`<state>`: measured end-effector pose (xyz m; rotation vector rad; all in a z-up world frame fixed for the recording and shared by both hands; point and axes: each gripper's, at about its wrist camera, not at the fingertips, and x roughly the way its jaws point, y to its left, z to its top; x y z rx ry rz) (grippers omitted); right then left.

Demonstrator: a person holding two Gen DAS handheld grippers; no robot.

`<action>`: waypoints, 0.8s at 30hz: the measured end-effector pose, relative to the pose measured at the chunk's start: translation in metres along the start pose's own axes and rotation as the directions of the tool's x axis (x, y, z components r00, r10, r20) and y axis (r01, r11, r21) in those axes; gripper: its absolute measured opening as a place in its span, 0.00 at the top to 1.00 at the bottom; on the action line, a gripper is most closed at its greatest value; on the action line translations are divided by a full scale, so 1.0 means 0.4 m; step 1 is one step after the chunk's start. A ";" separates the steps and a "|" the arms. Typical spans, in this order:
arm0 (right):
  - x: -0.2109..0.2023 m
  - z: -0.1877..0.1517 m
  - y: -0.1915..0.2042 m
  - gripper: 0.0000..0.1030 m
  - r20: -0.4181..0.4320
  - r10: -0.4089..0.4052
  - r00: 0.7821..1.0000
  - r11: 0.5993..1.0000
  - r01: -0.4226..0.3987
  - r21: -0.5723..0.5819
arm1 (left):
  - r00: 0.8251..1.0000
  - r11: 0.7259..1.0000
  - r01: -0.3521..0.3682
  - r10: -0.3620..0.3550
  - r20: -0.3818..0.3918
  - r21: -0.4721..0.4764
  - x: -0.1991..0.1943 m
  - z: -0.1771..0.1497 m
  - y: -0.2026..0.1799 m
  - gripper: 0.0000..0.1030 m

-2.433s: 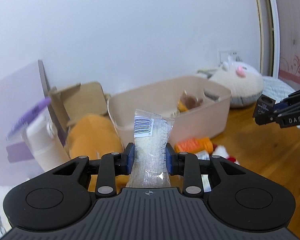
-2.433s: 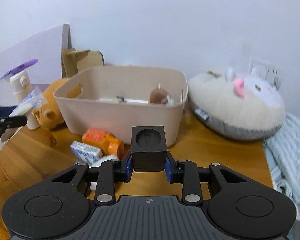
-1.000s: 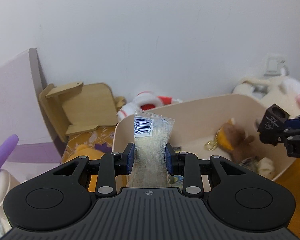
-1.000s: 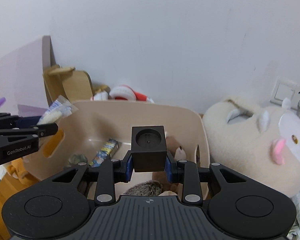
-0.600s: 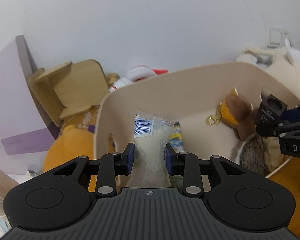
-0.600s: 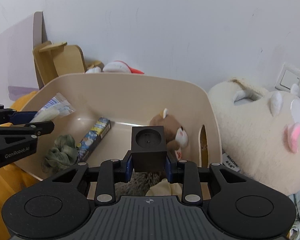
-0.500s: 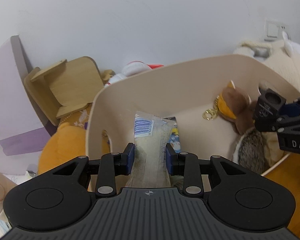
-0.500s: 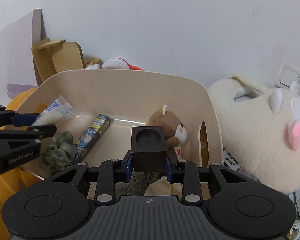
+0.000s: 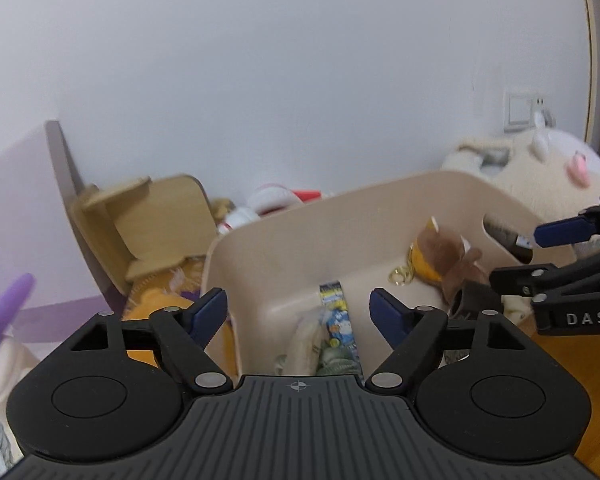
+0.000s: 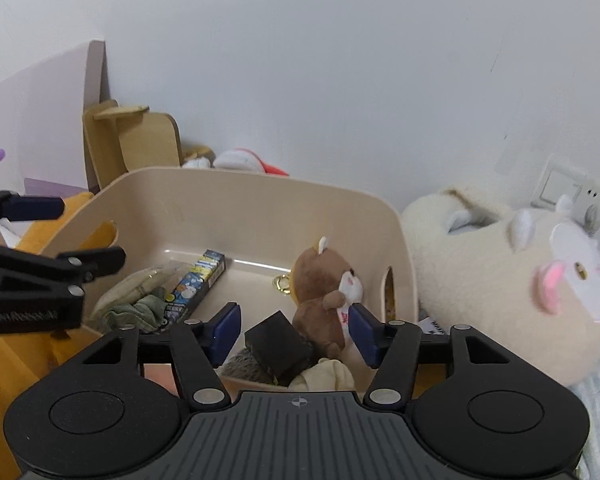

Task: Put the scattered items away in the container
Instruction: 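Open both tools to drop the packet and cube into the basket, then move both tools back toward the blue boxes and white-red plush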

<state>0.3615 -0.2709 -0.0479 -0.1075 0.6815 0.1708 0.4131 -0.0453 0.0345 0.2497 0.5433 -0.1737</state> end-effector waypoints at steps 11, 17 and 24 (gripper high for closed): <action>-0.156 -0.083 -0.003 0.27 0.106 0.025 0.994 0.999 -0.029 0.034 | 1.000 0.999 0.001 0.000 0.013 -0.050 -0.153 -0.094 0.022 0.22; -0.182 -0.172 0.044 0.24 0.068 0.054 0.996 0.999 -0.055 0.002 | 1.000 0.998 0.010 -0.012 -0.029 -0.070 -0.199 -0.208 -0.002 0.22; -0.131 -0.242 0.079 0.24 -0.033 0.102 0.994 0.994 -0.100 0.037 | 0.993 0.987 0.042 -0.059 -0.101 -0.157 -0.200 -0.302 -0.006 0.22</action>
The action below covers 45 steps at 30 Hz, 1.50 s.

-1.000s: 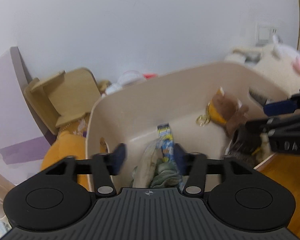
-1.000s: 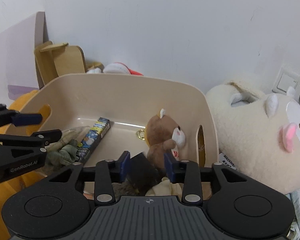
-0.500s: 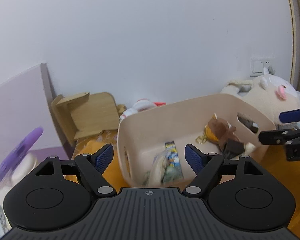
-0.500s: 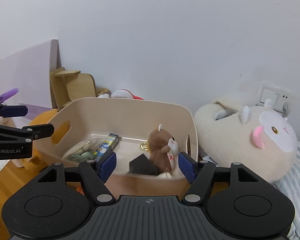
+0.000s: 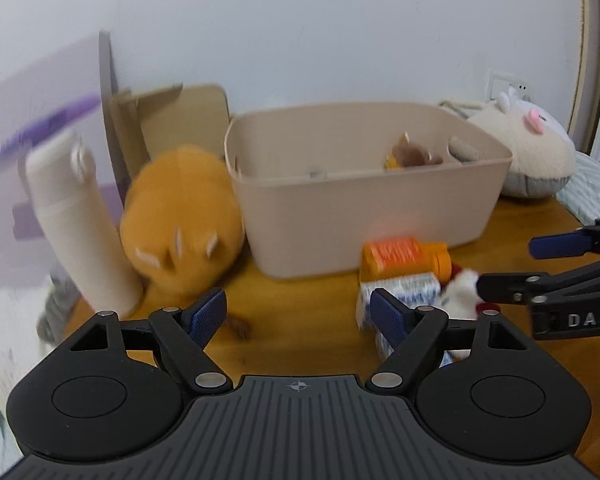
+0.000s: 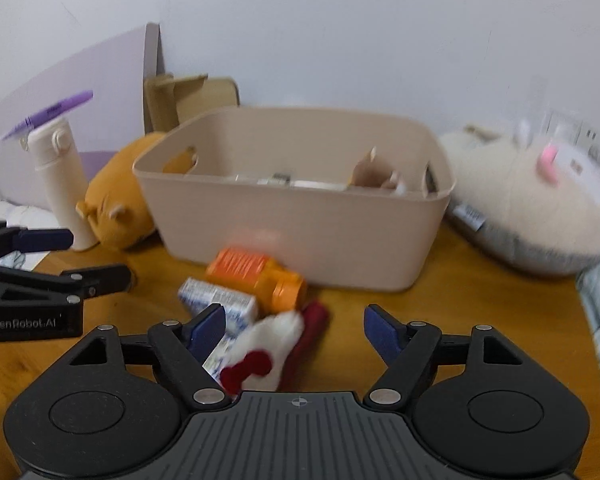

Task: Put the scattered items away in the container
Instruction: 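Move both tools back toward the blue boxes and white-red plush, then grasp the blue printed box with the left tool while the right tool grasps the white-red plush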

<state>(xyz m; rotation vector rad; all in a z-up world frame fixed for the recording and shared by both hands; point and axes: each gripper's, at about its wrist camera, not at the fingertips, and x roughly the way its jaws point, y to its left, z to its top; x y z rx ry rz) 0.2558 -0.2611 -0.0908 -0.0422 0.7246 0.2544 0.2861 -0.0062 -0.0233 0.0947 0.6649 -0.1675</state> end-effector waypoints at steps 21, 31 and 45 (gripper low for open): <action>0.092 -0.031 -0.081 0.24 -0.118 -0.067 0.991 0.993 0.078 0.094 | 0.991 0.995 0.102 -0.101 -0.084 0.011 0.099 -0.054 -0.125 0.22; 0.118 -0.009 -0.088 0.24 -0.149 -0.031 0.988 0.998 0.040 0.057 | 0.991 0.998 0.040 -0.033 -0.129 0.055 0.165 -0.076 -0.165 0.22; 0.158 -0.014 -0.092 0.55 -0.197 0.041 0.980 0.994 -0.021 0.105 | 0.993 0.998 0.057 -0.056 -0.107 0.005 0.175 -0.074 -0.115 0.53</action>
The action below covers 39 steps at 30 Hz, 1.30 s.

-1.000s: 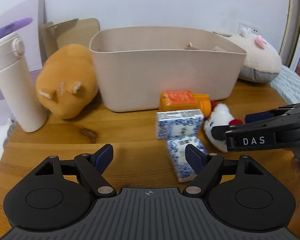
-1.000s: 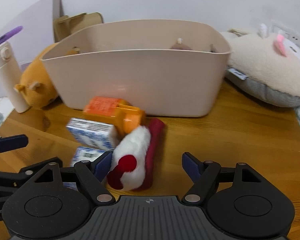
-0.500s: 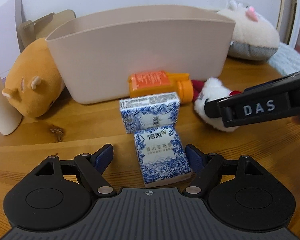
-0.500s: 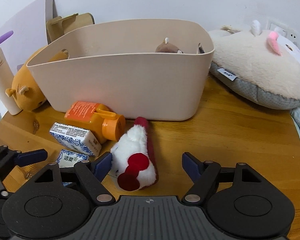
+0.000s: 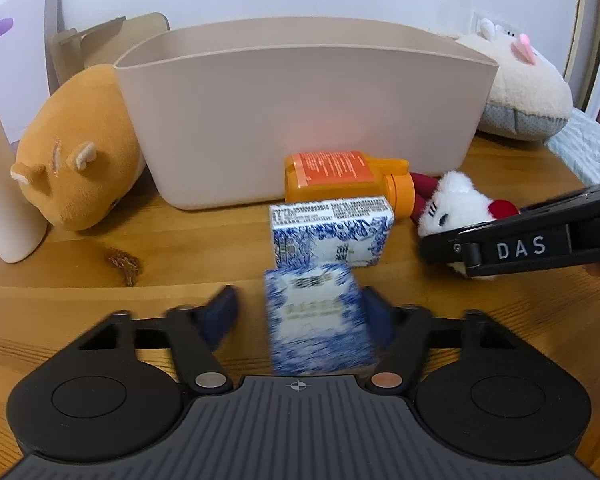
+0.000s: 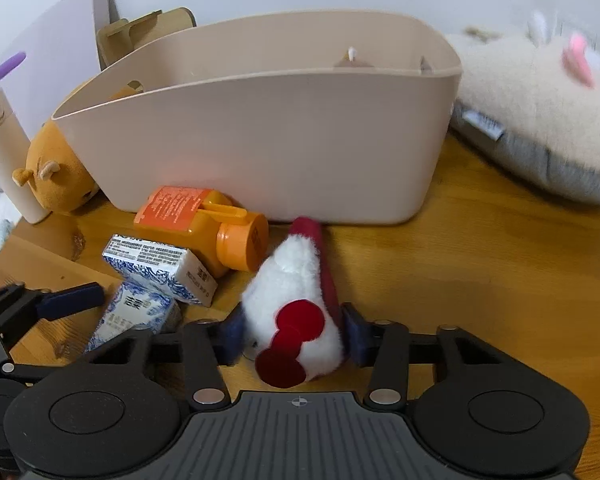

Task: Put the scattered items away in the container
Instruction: 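Grasp the blue printed box with the left tool while the right tool grasps the white-red plush, then lift the blue box and white-red plush and carry them over the basket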

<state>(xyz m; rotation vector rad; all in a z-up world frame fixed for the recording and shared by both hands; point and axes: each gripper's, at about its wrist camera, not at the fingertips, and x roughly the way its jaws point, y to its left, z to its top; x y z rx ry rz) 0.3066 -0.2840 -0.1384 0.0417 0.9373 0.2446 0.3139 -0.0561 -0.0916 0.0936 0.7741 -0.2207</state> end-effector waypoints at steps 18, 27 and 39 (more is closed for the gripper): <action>-0.114 -0.019 -0.013 0.64 0.074 -0.008 0.997 1.000 0.009 -0.015 | 0.999 0.998 0.013 -0.011 0.038 -0.056 -0.078 0.023 0.046 0.56; -0.192 -0.016 -0.012 0.64 0.138 0.011 0.990 1.000 -0.009 -0.016 | 0.992 0.999 0.009 -0.003 0.123 -0.051 -0.180 0.050 0.066 0.56; -0.283 0.035 -0.006 0.63 0.222 0.025 0.975 0.999 -0.018 -0.034 | 0.980 0.998 0.004 0.008 0.197 -0.058 -0.245 0.116 0.076 0.56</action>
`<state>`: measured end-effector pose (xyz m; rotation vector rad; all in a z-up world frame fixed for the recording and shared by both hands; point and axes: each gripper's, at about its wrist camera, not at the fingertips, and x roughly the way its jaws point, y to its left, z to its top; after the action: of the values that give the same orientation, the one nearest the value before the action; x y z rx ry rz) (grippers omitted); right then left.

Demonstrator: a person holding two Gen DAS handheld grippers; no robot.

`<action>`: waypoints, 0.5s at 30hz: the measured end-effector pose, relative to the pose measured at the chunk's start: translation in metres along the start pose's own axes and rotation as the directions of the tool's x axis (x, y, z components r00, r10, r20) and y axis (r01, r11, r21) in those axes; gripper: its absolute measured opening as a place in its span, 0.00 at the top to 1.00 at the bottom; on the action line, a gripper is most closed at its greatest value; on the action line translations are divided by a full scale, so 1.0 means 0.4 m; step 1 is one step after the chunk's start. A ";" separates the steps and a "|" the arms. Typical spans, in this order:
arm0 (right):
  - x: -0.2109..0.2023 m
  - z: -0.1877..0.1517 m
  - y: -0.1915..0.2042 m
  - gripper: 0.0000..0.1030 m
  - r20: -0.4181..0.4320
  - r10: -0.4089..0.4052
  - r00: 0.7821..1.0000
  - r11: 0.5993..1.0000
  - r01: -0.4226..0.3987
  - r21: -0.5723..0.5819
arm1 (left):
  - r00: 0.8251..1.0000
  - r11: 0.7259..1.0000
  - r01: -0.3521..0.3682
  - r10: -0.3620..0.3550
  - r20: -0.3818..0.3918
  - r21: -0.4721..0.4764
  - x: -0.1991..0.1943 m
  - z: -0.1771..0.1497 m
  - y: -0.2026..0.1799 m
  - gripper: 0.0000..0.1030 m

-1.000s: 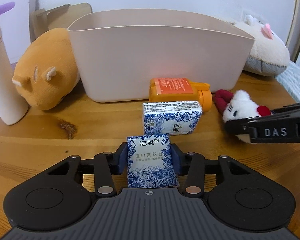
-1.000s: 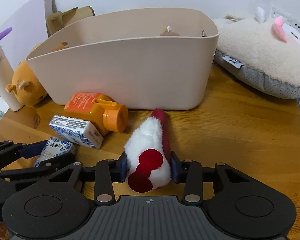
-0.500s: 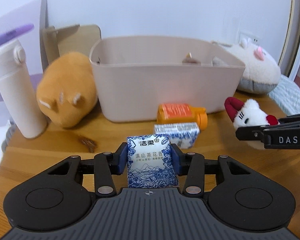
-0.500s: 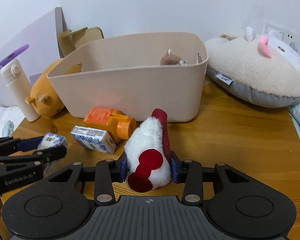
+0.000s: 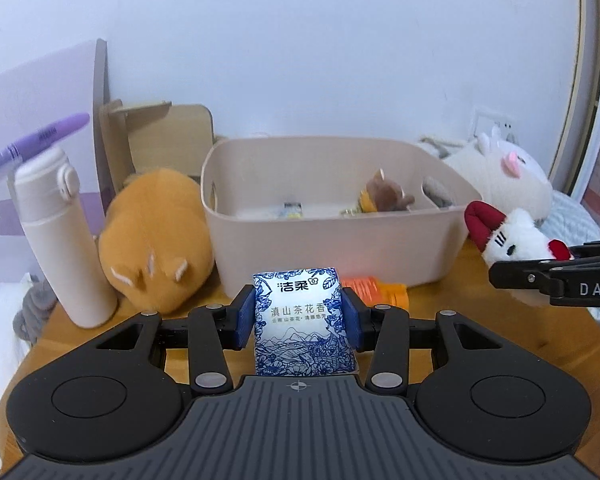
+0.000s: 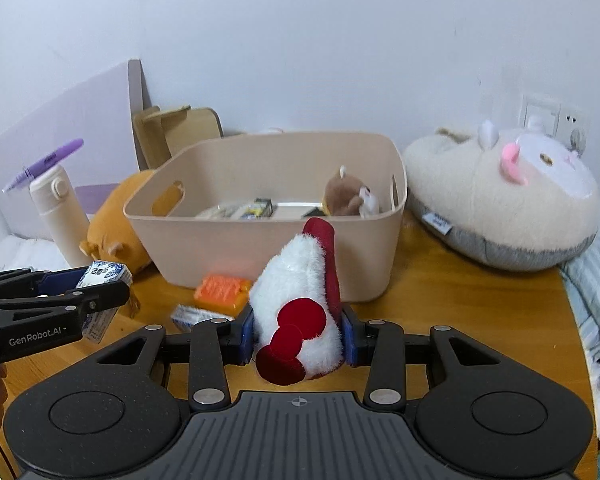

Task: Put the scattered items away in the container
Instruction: 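Lift the blue box and white-red plush and carry them over the basket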

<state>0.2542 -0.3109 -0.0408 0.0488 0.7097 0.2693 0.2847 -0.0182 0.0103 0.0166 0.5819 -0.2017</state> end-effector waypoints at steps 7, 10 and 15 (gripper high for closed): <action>-0.012 0.058 0.000 0.63 0.039 0.012 0.999 1.000 -0.011 -0.016 | 0.999 1.000 0.005 -0.006 0.035 0.005 0.002 0.076 0.005 0.56; -0.012 0.090 -0.001 0.63 0.054 0.015 0.998 1.000 -0.014 -0.019 | 0.999 1.000 0.011 -0.011 0.046 0.002 0.013 0.113 0.006 0.56; -0.011 0.138 -0.009 0.63 0.079 0.023 0.997 1.000 -0.022 -0.017 | 0.999 1.000 0.016 -0.016 0.045 -0.005 0.050 0.168 0.009 0.56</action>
<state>0.2879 -0.3128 0.0034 0.0521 0.6283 0.2933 0.3384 -0.0231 0.0555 0.0023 0.5384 -0.2159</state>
